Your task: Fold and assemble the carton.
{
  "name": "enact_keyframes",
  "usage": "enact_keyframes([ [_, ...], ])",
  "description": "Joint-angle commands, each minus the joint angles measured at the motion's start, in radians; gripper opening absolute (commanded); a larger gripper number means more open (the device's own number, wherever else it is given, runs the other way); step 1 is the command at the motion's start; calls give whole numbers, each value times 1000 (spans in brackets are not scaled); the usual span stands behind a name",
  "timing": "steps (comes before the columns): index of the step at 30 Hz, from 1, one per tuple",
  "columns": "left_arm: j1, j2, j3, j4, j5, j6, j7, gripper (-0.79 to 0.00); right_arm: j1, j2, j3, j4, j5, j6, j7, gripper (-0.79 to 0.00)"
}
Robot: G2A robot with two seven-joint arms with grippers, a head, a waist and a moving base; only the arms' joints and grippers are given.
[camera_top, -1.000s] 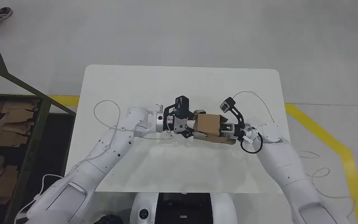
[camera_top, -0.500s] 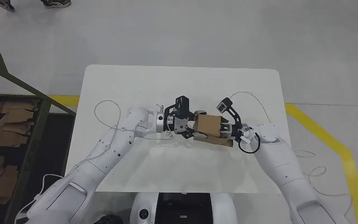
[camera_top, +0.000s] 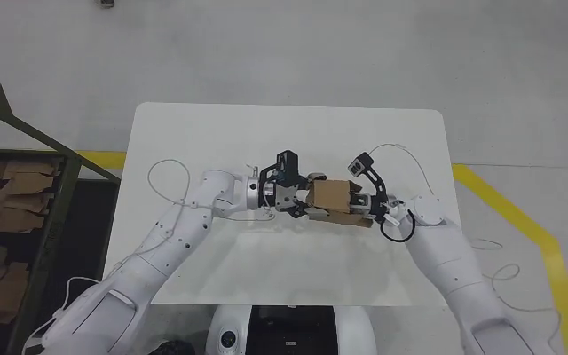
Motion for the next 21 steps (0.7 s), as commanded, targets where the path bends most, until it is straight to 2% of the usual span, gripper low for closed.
enact_keyframes([
  [1, 5, 1, -6, -4, -7, 0, 7, -92, -6, 3, 11, -1, 9, 3, 5, -785],
  [2, 8, 2, -10, -4, -15, 0, 13, 0, -9, 4, 13, 0, 16, 6, 8, -785],
  [11, 42, 20, -67, -12, -79, 0, 37, 0, -4, -6, 8, 37, 123, 24, 81, -785],
  [21, 109, 50, -189, -42, -106, 26, 51, 0, 18, -11, 8, 67, 141, 40, 96, -785],
])
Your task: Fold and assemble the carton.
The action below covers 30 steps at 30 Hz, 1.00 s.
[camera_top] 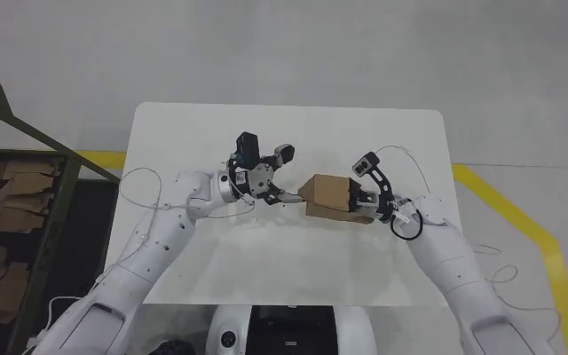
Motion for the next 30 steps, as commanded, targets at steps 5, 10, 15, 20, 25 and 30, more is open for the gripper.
enact_keyframes([
  [5, 24, 7, -25, -6, 27, 41, -33, 0, -2, 2, 8, -8, 8, 19, 19, -785],
  [10, 25, 3, -10, -4, 35, 56, -46, 0, -13, 4, 13, -25, 14, 31, 31, -785],
  [15, 4, -6, 15, 6, 29, 71, -64, 0, -24, 5, 13, -51, 15, 43, 43, -785],
  [20, -15, -16, 44, 5, 37, 82, -84, 0, -35, 6, 15, -77, 14, 51, 51, -785],
  [25, -30, -23, 62, 11, 30, 83, -88, 0, -43, 8, 18, -92, 15, 57, 57, -785],
  [30, -36, -27, 65, 8, 25, 87, -79, 0, -50, 8, 18, -100, 25, 70, 70, -785],
])
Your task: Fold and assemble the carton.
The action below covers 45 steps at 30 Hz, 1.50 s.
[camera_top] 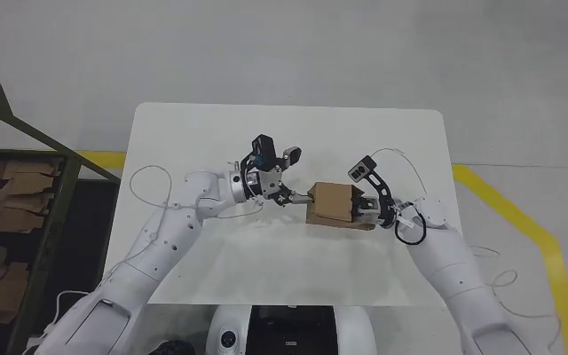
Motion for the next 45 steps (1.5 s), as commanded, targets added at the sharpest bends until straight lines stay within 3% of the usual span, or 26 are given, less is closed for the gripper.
enact_keyframes([
  [1, -1, -1, 1, -2, 1, 4, 3, 0, -2, 0, 0, -3, 6, 5, 5, -785],
  [45, -29, -33, 59, -5, -4, 25, -52, 0, 2, 7, -14, -3, 36, 16, 16, -785],
])
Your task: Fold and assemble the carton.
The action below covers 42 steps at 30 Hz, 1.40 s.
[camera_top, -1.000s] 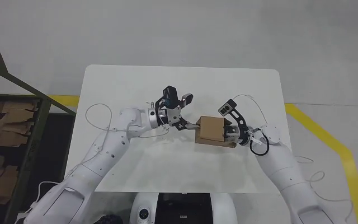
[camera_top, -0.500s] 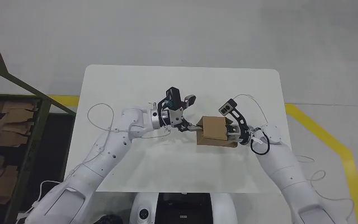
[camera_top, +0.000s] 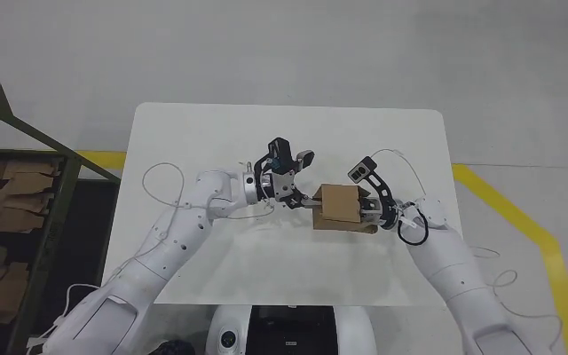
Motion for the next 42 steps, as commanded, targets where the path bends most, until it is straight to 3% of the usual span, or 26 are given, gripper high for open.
enact_keyframes([
  [1, -2, -2, 2, 0, -3, 1, -5, 0, 1, 0, 0, 1, -3, 0, 0, -785],
  [14, 41, 15, -63, 0, 5, 7, -1, 0, 2, 3, 31, 17, -3, -5, -5, -785],
  [24, 101, 35, -129, -65, 84, -24, 105, 0, 5, 5, 47, 39, -16, -14, -14, -785],
  [33, 80, 32, -73, -93, 203, -87, 125, 0, 10, 4, 46, 53, -40, -36, -36, -785],
  [42, 21, 9, 5, -60, 199, -101, 108, 0, 10, 3, 37, 46, -78, -53, -57, -785],
])
